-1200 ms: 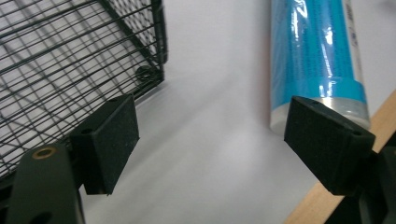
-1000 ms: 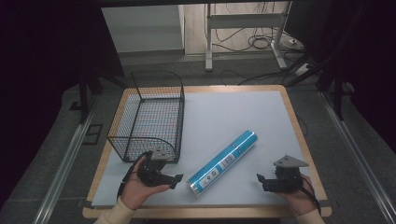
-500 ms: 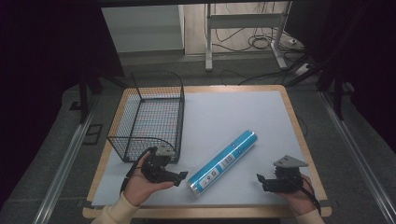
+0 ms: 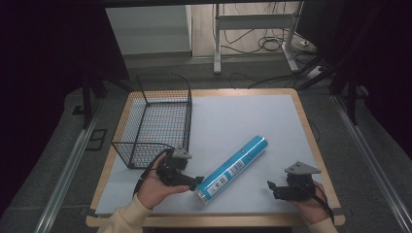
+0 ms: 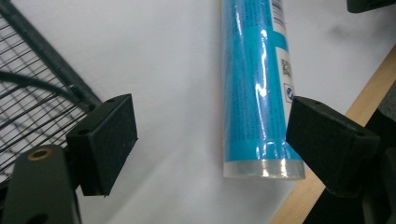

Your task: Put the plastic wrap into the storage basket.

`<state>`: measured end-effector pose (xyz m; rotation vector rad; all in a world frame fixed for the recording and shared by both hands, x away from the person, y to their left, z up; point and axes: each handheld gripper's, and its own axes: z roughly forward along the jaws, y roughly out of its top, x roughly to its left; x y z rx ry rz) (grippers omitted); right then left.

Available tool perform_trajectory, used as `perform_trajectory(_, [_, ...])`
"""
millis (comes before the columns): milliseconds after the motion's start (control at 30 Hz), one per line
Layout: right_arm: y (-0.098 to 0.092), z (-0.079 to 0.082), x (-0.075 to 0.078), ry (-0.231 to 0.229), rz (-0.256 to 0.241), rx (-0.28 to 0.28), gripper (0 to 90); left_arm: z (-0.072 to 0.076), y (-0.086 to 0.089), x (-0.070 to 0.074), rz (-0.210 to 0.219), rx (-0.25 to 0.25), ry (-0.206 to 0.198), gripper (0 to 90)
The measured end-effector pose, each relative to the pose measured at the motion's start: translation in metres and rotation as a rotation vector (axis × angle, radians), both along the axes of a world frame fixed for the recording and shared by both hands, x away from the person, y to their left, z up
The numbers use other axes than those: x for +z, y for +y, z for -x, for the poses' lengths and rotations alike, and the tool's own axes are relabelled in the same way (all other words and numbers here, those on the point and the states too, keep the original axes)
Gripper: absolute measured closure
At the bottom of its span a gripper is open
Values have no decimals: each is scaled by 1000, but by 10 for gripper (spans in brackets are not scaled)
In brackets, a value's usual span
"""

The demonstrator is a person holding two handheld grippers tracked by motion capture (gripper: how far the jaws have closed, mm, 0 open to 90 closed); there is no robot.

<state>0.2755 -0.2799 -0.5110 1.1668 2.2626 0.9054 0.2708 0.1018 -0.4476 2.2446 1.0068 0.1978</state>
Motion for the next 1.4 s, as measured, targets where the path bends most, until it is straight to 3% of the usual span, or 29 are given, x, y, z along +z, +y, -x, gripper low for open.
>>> perform_trajectory(633, [1, 1, 0, -2, -1, 6, 95, -15, -23, 5, -8, -28, 2, 152])
perform_trajectory(1400, [-1, 1, 3, -15, -3, 8, 96, -34, -71, 14, -50, -118, 20, 140])
